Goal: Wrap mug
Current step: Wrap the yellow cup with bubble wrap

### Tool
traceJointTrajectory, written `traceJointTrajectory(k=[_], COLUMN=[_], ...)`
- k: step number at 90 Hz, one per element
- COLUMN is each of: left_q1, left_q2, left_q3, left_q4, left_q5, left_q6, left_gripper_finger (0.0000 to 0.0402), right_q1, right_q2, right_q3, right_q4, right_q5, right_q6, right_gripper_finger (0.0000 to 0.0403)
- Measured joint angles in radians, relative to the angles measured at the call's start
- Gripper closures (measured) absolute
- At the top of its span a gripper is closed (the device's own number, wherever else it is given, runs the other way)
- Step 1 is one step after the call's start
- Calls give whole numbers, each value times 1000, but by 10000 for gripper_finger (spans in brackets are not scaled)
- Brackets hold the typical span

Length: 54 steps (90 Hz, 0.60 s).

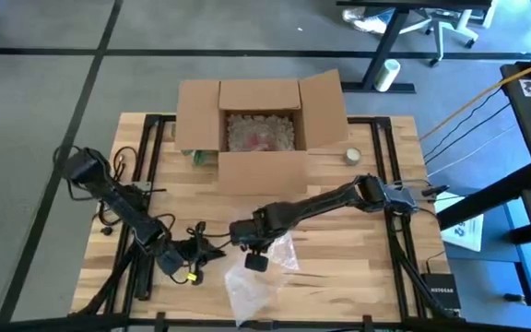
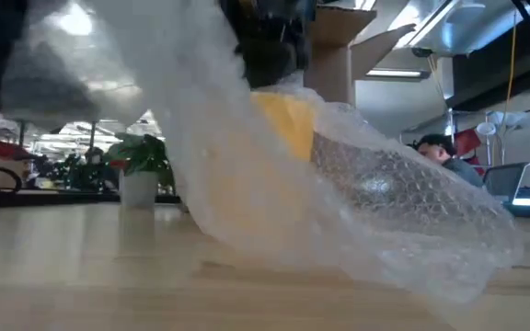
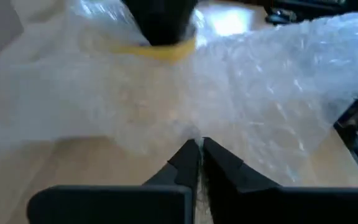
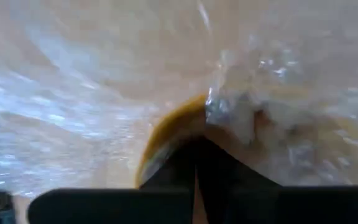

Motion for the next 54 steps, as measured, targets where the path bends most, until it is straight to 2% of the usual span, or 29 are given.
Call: traceJointTrajectory(k=[35, 54], left_q1=[16, 89], left_q2=[-118, -123], left_q3=[1, 2], left_q4=[31, 142], left_q5=[-4, -5], left_q6=[142, 255], left_gripper_finger=[401, 401], right_q1=[3, 48], right_q2=[-92, -170], right_q3=[0, 0], right_q4=[-44, -130], right_q5=[6, 205], right_q6=[28, 67], right_gripper_finger=[403, 403])
